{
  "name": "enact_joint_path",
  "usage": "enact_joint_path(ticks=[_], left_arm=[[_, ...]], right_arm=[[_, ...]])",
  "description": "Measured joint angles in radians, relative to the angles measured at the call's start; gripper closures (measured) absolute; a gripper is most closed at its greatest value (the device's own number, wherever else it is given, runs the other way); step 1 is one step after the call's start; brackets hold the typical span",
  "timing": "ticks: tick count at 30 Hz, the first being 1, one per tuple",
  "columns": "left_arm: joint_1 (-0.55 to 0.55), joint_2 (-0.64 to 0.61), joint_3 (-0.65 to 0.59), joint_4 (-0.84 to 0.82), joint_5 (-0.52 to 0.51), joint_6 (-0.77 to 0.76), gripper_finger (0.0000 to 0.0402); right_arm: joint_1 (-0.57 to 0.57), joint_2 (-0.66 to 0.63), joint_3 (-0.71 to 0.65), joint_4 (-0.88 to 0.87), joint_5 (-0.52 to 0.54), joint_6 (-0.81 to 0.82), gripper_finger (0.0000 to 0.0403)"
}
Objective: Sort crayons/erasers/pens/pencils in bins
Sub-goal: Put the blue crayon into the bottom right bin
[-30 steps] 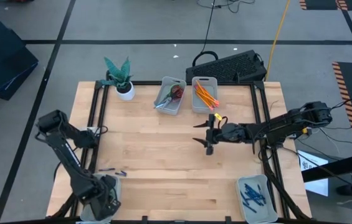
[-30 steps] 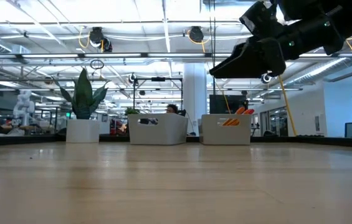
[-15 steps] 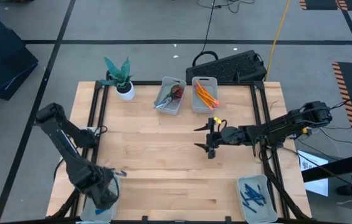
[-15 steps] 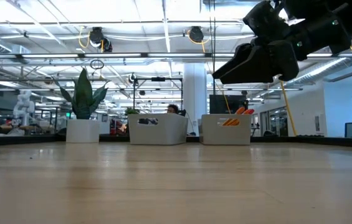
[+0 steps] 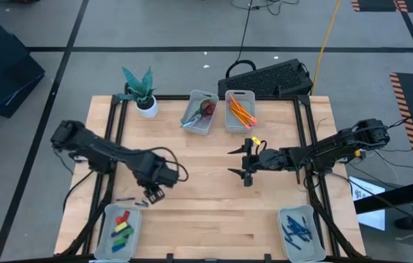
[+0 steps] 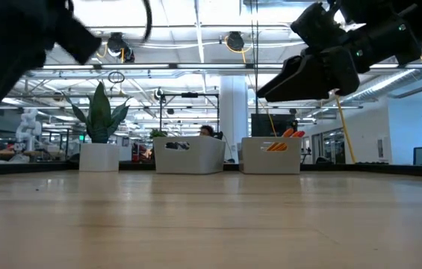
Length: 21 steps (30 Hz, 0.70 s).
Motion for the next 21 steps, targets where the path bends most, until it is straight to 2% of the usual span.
enact_joint_path(ticks=[4, 8, 12, 21], left_arm=[[0.042, 0.083, -0.072, -0.006, 0.053, 0.053, 0.0136], [0.024, 0.167, -0.087, 0.000, 0.116, 0.138, 0.0130], [-0.022, 0.232, -0.058, 0.028, 0.153, 0.206, 0.0147], [-0.111, 0.345, -0.067, 0.068, 0.172, 0.221, 0.0193]], right_arm=[[0.000, 0.000, 0.000, -0.013, 0.000, 0.013, 0.0112], [-0.004, 0.000, 0.000, -0.007, 0.001, -0.021, 0.0112], [-0.025, 0.000, 0.000, -0.007, 0.003, -0.024, 0.0112], [-0.059, 0.000, 0.000, -0.028, 0.002, -0.026, 0.0112]])
